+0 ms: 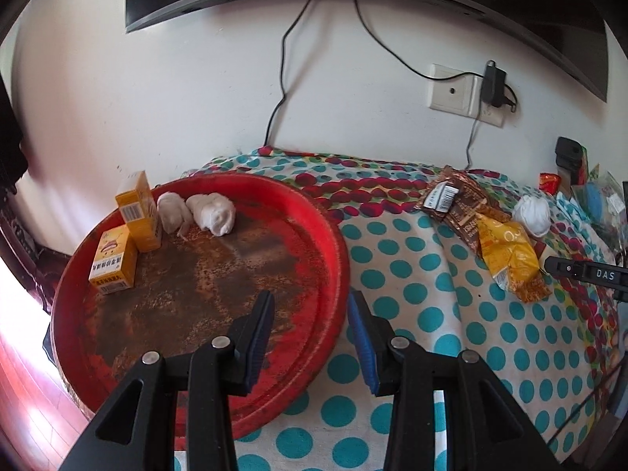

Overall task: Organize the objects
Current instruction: 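Move the right gripper to the red MARUBI box and grasp it, then grasp the yellow chip bag with the left gripper and lift it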

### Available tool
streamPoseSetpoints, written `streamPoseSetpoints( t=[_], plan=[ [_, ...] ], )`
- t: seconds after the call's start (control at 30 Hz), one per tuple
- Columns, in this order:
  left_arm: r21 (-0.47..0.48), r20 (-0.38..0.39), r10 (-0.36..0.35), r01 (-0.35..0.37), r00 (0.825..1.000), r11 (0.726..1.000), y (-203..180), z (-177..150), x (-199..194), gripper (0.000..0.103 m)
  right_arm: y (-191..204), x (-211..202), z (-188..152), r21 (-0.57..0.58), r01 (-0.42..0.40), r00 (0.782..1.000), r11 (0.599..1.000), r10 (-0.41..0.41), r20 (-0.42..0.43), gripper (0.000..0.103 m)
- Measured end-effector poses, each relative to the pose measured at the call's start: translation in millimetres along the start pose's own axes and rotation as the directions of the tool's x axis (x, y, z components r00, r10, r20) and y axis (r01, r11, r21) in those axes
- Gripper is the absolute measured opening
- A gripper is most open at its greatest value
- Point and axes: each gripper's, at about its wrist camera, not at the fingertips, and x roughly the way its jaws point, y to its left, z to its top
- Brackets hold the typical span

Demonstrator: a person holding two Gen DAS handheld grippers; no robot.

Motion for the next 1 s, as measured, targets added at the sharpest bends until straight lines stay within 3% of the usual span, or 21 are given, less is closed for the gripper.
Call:
streamPoseSetpoints(
  t=[0.1, 0.27, 0.4, 0.53, 0.63, 0.7, 0.8, 0.87, 1.0],
  plan=[
    [-0.015, -0.021, 0.006, -0.007, 1.000, 1.000, 5, -2, 5, 0.040, 5, 1, 1, 0.005, -0.013, 1.000, 1.000, 0.013, 0.024, 0.037],
    [0.000, -0.035, 0.015, -0.015, 0.999, 1.000, 3, -5, 10, 0.040, 14, 10, 14, 0.016, 0.081, 0.996, 0.997, -0.081, 0.041, 0.038],
    [0.011, -0.041, 0.013, -0.013, 0.999, 1.000, 0, -6, 11, 0.040, 5, 17, 15, 0.064, 0.088, 0.995, 0.994, -0.090, 0.031, 0.039],
    [0.014, -0.050, 0.020, -0.019, 0.999, 1.000, 0, -7, 15, 0.040, -5, 11, 8, 0.016, 0.074, 0.997, 0.997, -0.075, 0.028, 0.029],
    [0.019, -0.067, 0.014, -0.012, 0.998, 1.000, -3, -10, 18, 0.040, -17, -2, 0, -0.034, 0.053, 0.998, 0.998, -0.052, 0.035, 0.028],
    [0.033, -0.068, 0.005, -0.003, 0.998, 0.999, -10, -10, 17, 0.040, -20, -9, -5, -0.093, 0.086, 0.996, 0.992, -0.082, 0.046, 0.028],
    [0.056, -0.066, -0.048, 0.052, 0.997, 0.997, -25, -9, 12, 0.043, -29, -17, -15, -0.182, 0.135, 0.990, 0.974, -0.126, 0.062, 0.028],
    [0.077, -0.069, -0.077, 0.082, 0.995, 0.994, -40, -6, 9, 0.057, -36, -18, -21, -0.214, 0.145, 0.989, 0.966, -0.136, 0.055, 0.028],
    [0.098, -0.101, -0.191, 0.201, 0.976, 0.975, -76, 7, 12, 0.061, -50, -18, -30, -0.231, 0.130, 0.991, 0.964, -0.122, 0.045, 0.028]
  ],
)
